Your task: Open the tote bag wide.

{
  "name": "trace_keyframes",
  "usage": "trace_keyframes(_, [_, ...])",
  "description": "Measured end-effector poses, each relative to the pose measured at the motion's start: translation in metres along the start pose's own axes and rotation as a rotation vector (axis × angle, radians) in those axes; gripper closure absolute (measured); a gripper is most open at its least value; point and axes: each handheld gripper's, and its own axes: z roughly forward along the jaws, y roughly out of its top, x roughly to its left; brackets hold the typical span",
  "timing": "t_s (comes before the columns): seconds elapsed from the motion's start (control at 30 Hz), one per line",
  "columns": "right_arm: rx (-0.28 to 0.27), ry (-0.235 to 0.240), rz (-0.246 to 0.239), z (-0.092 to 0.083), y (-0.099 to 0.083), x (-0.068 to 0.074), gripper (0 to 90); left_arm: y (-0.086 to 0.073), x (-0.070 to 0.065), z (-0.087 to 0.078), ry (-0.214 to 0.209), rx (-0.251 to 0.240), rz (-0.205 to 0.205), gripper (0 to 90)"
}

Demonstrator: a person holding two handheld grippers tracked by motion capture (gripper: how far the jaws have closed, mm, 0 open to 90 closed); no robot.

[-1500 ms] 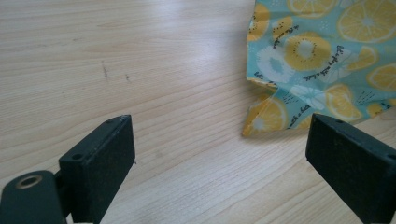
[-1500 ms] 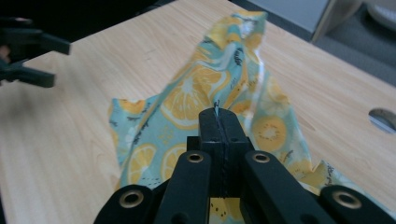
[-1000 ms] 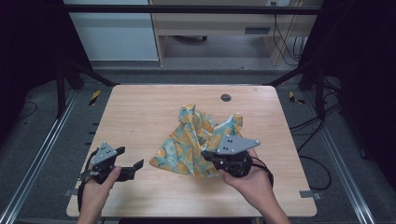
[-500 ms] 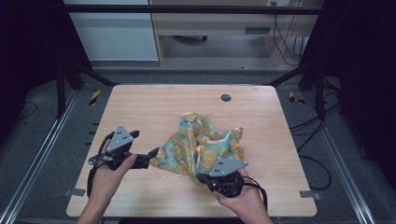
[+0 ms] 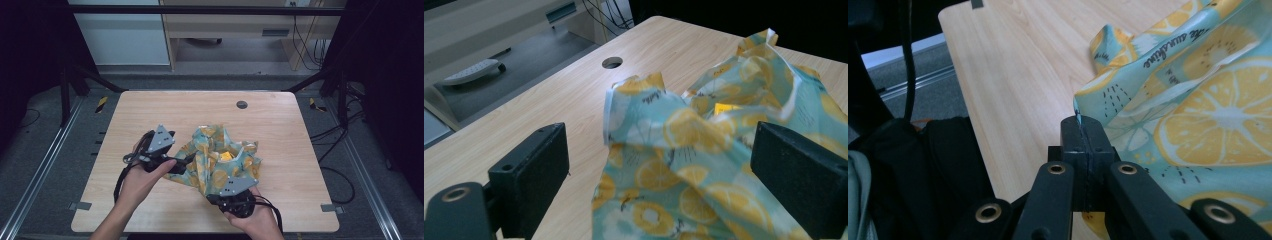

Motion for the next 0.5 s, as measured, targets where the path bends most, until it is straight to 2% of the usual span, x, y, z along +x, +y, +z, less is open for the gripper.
trace_keyframes(0.17, [0.014,0.018,0.008,0.007,-0.006,0.005,90.0,0.012,-0.009,0.023,0.007,0.037,0.022,7.6])
trace_keyframes(0.33, [0.030,0.025,0.005,0.012,-0.012,0.007,90.0,0.013,-0.007,0.048,0.017,0.079,-0.036,7.6])
trace_keyframes(0.47, [0.037,0.022,0.008,0.013,-0.015,0.007,90.0,0.011,-0.010,0.065,0.041,0.129,-0.017,7.9])
trace_keyframes(0.5, [0.038,0.021,0.010,0.013,-0.016,0.007,90.0,0.010,-0.010,0.067,0.044,0.133,-0.025,7.9])
